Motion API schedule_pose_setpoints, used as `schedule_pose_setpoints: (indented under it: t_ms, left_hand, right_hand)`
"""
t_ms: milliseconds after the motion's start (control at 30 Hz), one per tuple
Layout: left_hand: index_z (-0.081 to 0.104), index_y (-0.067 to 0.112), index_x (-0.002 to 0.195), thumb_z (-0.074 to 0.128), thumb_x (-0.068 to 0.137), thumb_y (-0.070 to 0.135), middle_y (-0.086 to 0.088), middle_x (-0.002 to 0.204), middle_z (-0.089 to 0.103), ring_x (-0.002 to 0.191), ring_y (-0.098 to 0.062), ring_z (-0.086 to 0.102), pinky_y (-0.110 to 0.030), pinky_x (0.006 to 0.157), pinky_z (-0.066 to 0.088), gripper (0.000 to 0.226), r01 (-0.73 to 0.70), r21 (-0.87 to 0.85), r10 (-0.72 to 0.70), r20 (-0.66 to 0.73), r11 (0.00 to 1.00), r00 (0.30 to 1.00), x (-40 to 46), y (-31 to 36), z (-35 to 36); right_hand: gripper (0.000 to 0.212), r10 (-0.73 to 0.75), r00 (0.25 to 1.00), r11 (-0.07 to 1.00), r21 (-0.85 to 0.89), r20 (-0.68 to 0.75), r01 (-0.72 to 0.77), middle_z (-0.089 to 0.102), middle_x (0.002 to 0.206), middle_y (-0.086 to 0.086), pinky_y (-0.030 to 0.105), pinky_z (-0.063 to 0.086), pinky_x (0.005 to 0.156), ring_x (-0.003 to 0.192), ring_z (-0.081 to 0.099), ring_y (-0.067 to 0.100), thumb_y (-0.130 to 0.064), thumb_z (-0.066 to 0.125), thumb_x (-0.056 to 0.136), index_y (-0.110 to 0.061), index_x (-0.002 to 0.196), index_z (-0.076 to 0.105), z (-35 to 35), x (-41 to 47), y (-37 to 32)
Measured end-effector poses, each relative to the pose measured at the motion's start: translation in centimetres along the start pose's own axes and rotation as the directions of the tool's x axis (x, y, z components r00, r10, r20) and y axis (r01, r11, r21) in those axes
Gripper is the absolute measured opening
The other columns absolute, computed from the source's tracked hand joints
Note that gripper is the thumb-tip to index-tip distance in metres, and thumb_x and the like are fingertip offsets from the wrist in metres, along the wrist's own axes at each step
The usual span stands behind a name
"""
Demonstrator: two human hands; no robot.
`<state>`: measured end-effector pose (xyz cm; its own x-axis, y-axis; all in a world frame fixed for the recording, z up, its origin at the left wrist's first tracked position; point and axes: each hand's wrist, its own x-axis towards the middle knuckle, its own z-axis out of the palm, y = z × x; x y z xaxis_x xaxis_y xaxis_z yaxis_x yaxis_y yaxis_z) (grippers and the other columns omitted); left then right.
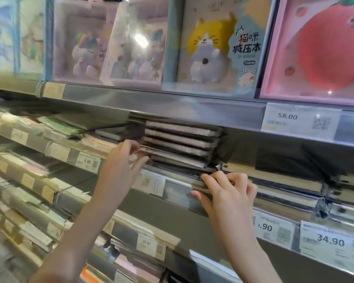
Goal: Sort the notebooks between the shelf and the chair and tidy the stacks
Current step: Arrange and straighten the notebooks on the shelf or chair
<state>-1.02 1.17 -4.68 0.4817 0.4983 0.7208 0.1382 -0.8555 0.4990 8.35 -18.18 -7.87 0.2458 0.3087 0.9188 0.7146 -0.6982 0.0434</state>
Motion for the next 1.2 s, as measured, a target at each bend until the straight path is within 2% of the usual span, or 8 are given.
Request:
schedule_pose_setpoints:
  t_ms: [200, 300, 467, 633, 867, 967, 1067, 1200]
  left_hand:
    - [0.058, 0.03, 0.116, 0.043, 0.088, 0.053, 0.011, 0.114, 0.061, 0.113, -0.019, 0.042, -0.035, 0.09, 0.022, 0.039, -0.136, 0.283, 0.107, 0.115, 0.949, 0.988, -0.8, -1.9, 1.0]
    - [0.06, 0.03, 0.113, 0.034, 0.084, 0.064, 0.009, 0.108, 0.065, 0.109, -0.021, 0.046, -0.038, 0.087, 0.022, 0.052, -0.212, 0.349, 0.178, 0.129, 0.913, 0.976, -0.6, -2.5, 1.1]
    - [0.054, 0.027, 0.125, 0.021, 0.076, 0.065, 0.003, 0.115, 0.062, 0.12, -0.018, 0.04, -0.037, 0.099, 0.021, 0.07, -0.195, 0.363, 0.129, 0.199, 0.911, 0.972, 0.4, -2.2, 1.0]
    - [0.054, 0.027, 0.125, 0.026, 0.076, 0.063, 0.01, 0.122, 0.058, 0.118, -0.018, 0.033, -0.034, 0.092, 0.015, 0.067, -0.186, 0.265, 0.127, 0.225, 0.946, 0.966, 0.7, -2.8, 1.7]
    - [0.062, 0.016, 0.101, 0.058, 0.074, 0.049, 0.017, 0.089, 0.042, 0.097, -0.006, 0.021, -0.035, 0.091, 0.019, 0.043, -0.041, -0.076, 0.049, 0.097, 0.996, 0.994, 0.0, -2.9, 2.2]
    - [0.06, 0.015, 0.089, 0.055, 0.067, 0.052, 0.018, 0.086, 0.046, 0.1, -0.007, 0.027, -0.028, 0.084, 0.014, 0.043, -0.077, -0.151, 0.083, 0.036, 0.986, 0.996, -0.2, -3.2, 2.5]
    - [0.059, 0.016, 0.089, 0.054, 0.068, 0.054, 0.024, 0.086, 0.043, 0.098, -0.003, 0.026, -0.027, 0.084, 0.012, 0.044, -0.112, -0.182, 0.113, -0.001, 0.977, 0.994, -0.4, -3.5, 2.8]
    - [0.052, 0.017, 0.087, 0.041, 0.07, 0.064, 0.007, 0.088, 0.049, 0.094, -0.005, 0.024, -0.023, 0.081, 0.008, 0.051, -0.149, -0.106, 0.153, 0.034, 0.983, 0.988, -0.4, -4.0, 3.0]
  right_hand:
    - [0.035, -0.003, 1.0, 0.999, 0.035, 0.031, 0.002, 0.063, 0.083, -0.006, 0.033, 0.023, 0.076, 0.087, 0.036, 0.018, -0.049, 0.066, 0.075, -0.019, 0.09, 0.071, 0.0, -0.3, 0.0]
    - [0.04, 0.002, 0.999, 1.0, -0.001, 0.042, -0.002, 0.063, 0.084, -0.005, 0.034, 0.024, 0.077, 0.087, 0.038, 0.02, -0.048, 0.051, 0.079, -0.018, 0.095, 0.071, 0.0, -0.6, -0.3]
    - [0.049, 0.02, 0.998, 0.996, -0.091, 0.066, -0.014, 0.064, 0.08, -0.006, 0.035, 0.024, 0.075, 0.081, 0.045, 0.025, -0.054, 0.042, 0.081, -0.018, 0.097, 0.071, -0.3, -0.3, -1.0]
    - [0.052, 0.056, 0.994, 0.976, -0.217, 0.094, -0.034, 0.061, 0.074, -0.003, 0.037, 0.024, 0.074, 0.076, 0.043, 0.027, -0.059, 0.038, 0.078, -0.017, 0.085, 0.069, 0.0, 0.1, -1.9]
    - [0.041, 0.065, 0.996, 0.994, -0.095, 0.054, -0.059, 0.058, 0.075, -0.006, 0.034, 0.02, 0.077, 0.082, 0.036, 0.021, -0.055, 0.049, 0.079, -0.017, 0.083, 0.066, 0.1, -0.2, -1.7]
    - [0.032, 0.025, 0.999, 0.999, -0.046, 0.036, -0.024, 0.057, 0.075, -0.007, 0.031, 0.016, 0.078, 0.083, 0.039, 0.019, -0.047, 0.061, 0.076, -0.016, 0.084, 0.066, 0.0, -0.3, -1.6]
    - [0.034, -0.007, 0.999, 0.999, -0.032, 0.036, 0.008, 0.059, 0.079, -0.006, 0.033, 0.02, 0.078, 0.085, 0.041, 0.019, -0.046, 0.056, 0.079, -0.017, 0.088, 0.068, -0.2, -0.4, -1.3]
    - [0.04, -0.057, 0.997, 0.99, -0.125, 0.049, 0.063, 0.058, 0.1, 0.004, 0.037, 0.028, 0.079, 0.092, 0.042, 0.025, -0.048, 0.05, 0.081, -0.017, 0.099, 0.07, -0.7, -0.7, -0.8]
